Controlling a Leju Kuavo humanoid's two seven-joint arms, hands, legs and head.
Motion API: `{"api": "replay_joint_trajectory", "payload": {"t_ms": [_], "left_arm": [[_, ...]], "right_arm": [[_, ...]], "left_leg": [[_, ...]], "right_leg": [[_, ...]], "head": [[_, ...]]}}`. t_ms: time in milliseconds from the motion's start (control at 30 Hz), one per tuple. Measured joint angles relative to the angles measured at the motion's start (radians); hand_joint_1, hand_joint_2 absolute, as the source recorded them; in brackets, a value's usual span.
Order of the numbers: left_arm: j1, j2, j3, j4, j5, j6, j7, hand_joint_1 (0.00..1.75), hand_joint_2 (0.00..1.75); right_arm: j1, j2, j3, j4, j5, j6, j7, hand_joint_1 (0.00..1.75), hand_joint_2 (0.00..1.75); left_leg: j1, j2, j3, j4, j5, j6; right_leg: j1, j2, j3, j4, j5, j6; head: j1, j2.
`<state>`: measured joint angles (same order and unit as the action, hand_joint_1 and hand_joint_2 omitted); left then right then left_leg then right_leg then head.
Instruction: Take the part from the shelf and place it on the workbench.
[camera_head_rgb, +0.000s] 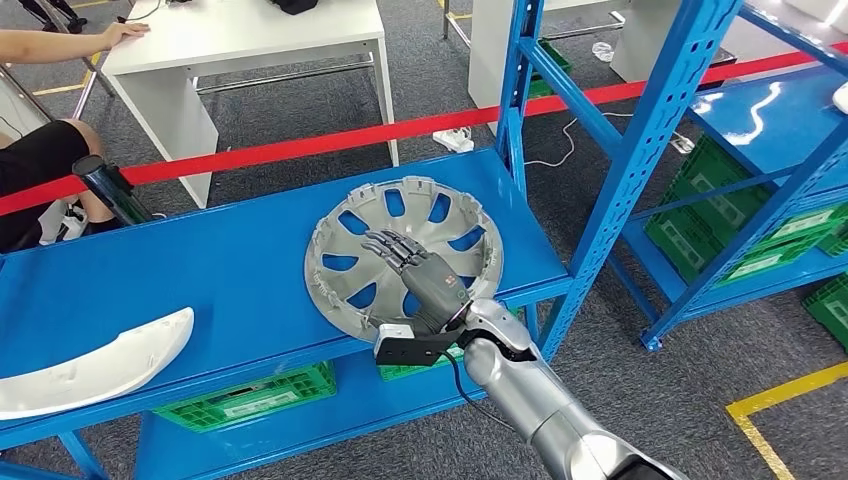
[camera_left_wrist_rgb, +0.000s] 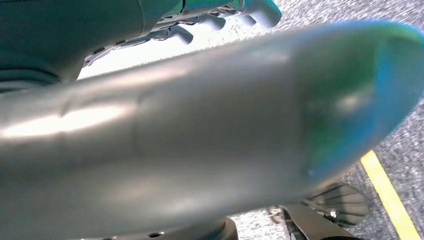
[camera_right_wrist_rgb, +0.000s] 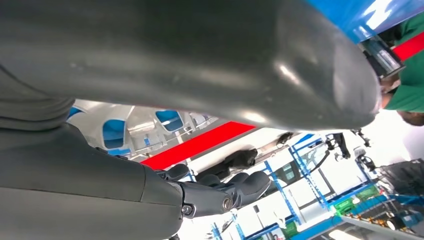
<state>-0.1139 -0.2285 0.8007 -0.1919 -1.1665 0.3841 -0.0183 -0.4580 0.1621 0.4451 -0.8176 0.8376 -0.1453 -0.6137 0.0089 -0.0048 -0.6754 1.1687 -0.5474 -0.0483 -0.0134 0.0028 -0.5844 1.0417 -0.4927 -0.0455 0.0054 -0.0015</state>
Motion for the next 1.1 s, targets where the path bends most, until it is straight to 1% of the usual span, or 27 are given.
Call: {"api": "replay_joint_trajectory", "payload": {"t_ms": [33,67,100,133,167,200,233,267,300,333,400,433,467,500,533,633,733,867,1000,1100], "left_arm": [[0.000,0.000,0.000,0.000,0.001,0.000,0.000,0.00,0.00],[0.001,0.000,0.000,0.000,0.001,0.000,0.001,0.00,0.00],[0.002,0.000,0.000,0.000,0.002,0.001,0.002,0.00,0.00],[0.003,0.000,0.000,0.000,0.002,0.002,0.004,0.00,0.00],[0.003,0.000,0.000,0.000,0.003,0.002,0.005,0.00,0.00],[0.003,0.000,0.000,0.000,0.003,0.003,0.006,0.00,0.00],[0.002,0.001,0.000,0.000,0.003,0.004,0.005,0.00,0.00],[0.001,0.001,0.000,0.000,0.003,0.005,0.005,0.00,0.00],[0.001,0.001,0.000,-0.001,0.002,0.006,0.005,0.00,0.00],[0.001,0.002,0.000,-0.001,0.001,0.006,0.005,0.00,0.00],[0.001,0.002,0.000,-0.001,-0.005,0.006,0.006,0.00,0.00],[0.002,0.002,0.000,-0.001,-0.008,0.006,0.006,0.00,0.00],[0.002,0.002,0.000,-0.001,-0.010,0.005,0.006,0.00,0.00],[0.002,0.001,0.000,-0.001,-0.011,0.004,0.006,0.00,0.00],[0.002,0.001,0.000,0.000,-0.012,0.002,0.007,0.00,0.00],[0.002,0.001,0.000,0.000,-0.018,-0.004,0.012,0.00,0.00],[0.002,0.002,0.000,0.000,-0.017,-0.008,0.016,0.00,0.00],[0.003,0.003,0.000,0.000,-0.015,-0.014,0.016,0.00,0.00],[0.005,0.004,0.000,0.000,-0.015,-0.024,0.017,0.00,0.00],[0.005,0.005,0.000,0.000,-0.016,-0.026,0.018,0.00,0.00]], "right_arm": [[0.000,0.000,0.000,0.002,0.000,0.000,0.000,0.00,0.00],[0.000,0.000,0.000,0.005,-0.001,0.000,-0.001,0.00,0.00],[0.000,0.000,0.001,0.008,-0.002,0.000,-0.002,0.00,0.00],[0.000,0.000,0.001,0.011,-0.002,0.000,-0.003,0.00,0.00],[0.000,0.001,0.001,0.012,-0.003,0.000,-0.004,0.00,0.00],[-0.001,0.002,0.001,0.013,-0.003,-0.001,-0.005,0.00,0.00],[-0.002,0.003,0.001,0.014,-0.004,-0.001,-0.006,0.00,0.00],[-0.003,0.004,0.001,0.015,-0.005,-0.001,-0.006,0.00,0.00],[-0.005,0.006,0.002,0.016,-0.006,-0.002,-0.006,0.00,0.00],[-0.006,0.008,0.002,0.017,-0.007,-0.003,-0.006,0.00,0.00],[-0.008,0.010,0.004,0.020,-0.009,-0.006,-0.006,0.00,0.00],[-0.009,0.010,0.004,0.023,-0.009,-0.008,-0.005,0.00,0.00],[-0.010,0.010,0.004,0.025,-0.009,-0.010,-0.005,0.00,0.00],[-0.010,0.010,0.004,0.027,-0.008,-0.013,-0.003,0.00,0.00],[-0.011,0.009,0.004,0.030,-0.004,-0.016,0.001,0.00,0.44],[-0.018,0.005,0.004,0.042,0.024,-0.029,0.036,0.00,1.75],[-0.043,-0.010,0.005,0.075,0.074,-0.040,0.095,0.00,1.75],[-0.100,-0.054,0.005,0.159,0.114,-0.068,0.165,0.00,1.75],[-0.122,-0.104,-0.021,0.219,0.101,-0.091,0.174,0.00,1.75],[-0.121,-0.130,-0.045,0.244,0.090,-0.097,0.171,0.00,1.75]], "left_leg": [[0.000,0.000,-0.016,0.059,-0.035,-0.002],[0.000,0.000,-0.024,0.103,-0.056,-0.004],[0.000,0.000,-0.017,0.115,-0.056,-0.003],[0.000,0.000,0.007,0.093,-0.040,-0.001],[-0.001,0.000,0.048,0.038,-0.015,0.004],[-0.003,0.000,0.094,-0.032,0.002,0.010],[-0.006,0.000,0.132,-0.090,0.014,0.015],[-0.009,0.000,0.154,-0.132,0.018,0.020],[-0.013,0.000,0.161,-0.151,0.016,0.025],[-0.013,0.000,0.159,-0.155,0.021,0.027],[-0.013,0.000,0.154,-0.161,0.026,0.031],[-0.012,0.000,0.153,-0.162,0.029,0.032],[-0.012,0.000,0.150,-0.161,0.031,0.035],[-0.013,0.000,0.148,-0.159,0.033,0.039],[-0.013,0.000,0.145,-0.157,0.036,0.041],[-0.014,0.000,0.140,-0.153,0.040,0.045],[-0.015,0.000,0.138,-0.151,0.040,0.046],[-0.016,-0.002,0.137,-0.151,0.040,0.046],[-0.016,-0.002,0.135,-0.151,0.039,0.047],[-0.016,-0.001,0.133,-0.151,0.039,0.047]], "right_leg": [[0.001,-0.001,-0.008,0.000,0.006,-0.002],[0.003,-0.002,-0.016,0.001,0.012,-0.003],[0.005,-0.002,-0.024,0.001,0.019,-0.003],[0.007,-0.002,-0.032,0.001,0.025,-0.002],[0.008,-0.002,-0.038,0.002,0.031,-0.001],[0.009,-0.002,-0.044,0.002,0.036,0.001],[0.009,-0.001,-0.048,0.002,0.041,0.005],[0.010,-0.002,-0.051,0.002,0.045,0.010],[0.009,-0.002,-0.052,0.000,0.049,0.016],[0.011,-0.002,-0.053,-0.001,0.048,0.019],[0.014,-0.001,-0.053,-0.006,0.041,0.013],[0.015,0.000,-0.053,-0.008,0.043,0.010],[0.014,0.001,-0.053,-0.012,0.050,0.010],[0.014,0.001,-0.052,-0.015,0.060,0.014],[0.014,0.002,-0.053,-0.018,0.070,0.019],[0.013,0.002,-0.056,-0.022,0.081,0.028],[0.012,0.002,-0.057,-0.022,0.084,0.030],[0.012,0.002,-0.057,-0.023,0.084,0.032],[0.012,0.002,-0.059,-0.023,0.084,0.032],[0.012,0.002,-0.061,-0.023,0.084,0.033]], "head": [[0.000,0.000],[0.000,0.000],[0.000,0.000],[0.000,0.000],[0.000,0.000],[0.000,0.000],[0.000,0.000],[0.000,0.000],[0.000,0.000],[0.000,0.000],[0.000,0.000],[0.000,0.000],[0.000,0.000],[0.001,0.000],[0.001,0.000],[0.000,0.000],[0.000,0.000],[0.000,0.000],[0.000,0.000],[0.000,0.000]]}}
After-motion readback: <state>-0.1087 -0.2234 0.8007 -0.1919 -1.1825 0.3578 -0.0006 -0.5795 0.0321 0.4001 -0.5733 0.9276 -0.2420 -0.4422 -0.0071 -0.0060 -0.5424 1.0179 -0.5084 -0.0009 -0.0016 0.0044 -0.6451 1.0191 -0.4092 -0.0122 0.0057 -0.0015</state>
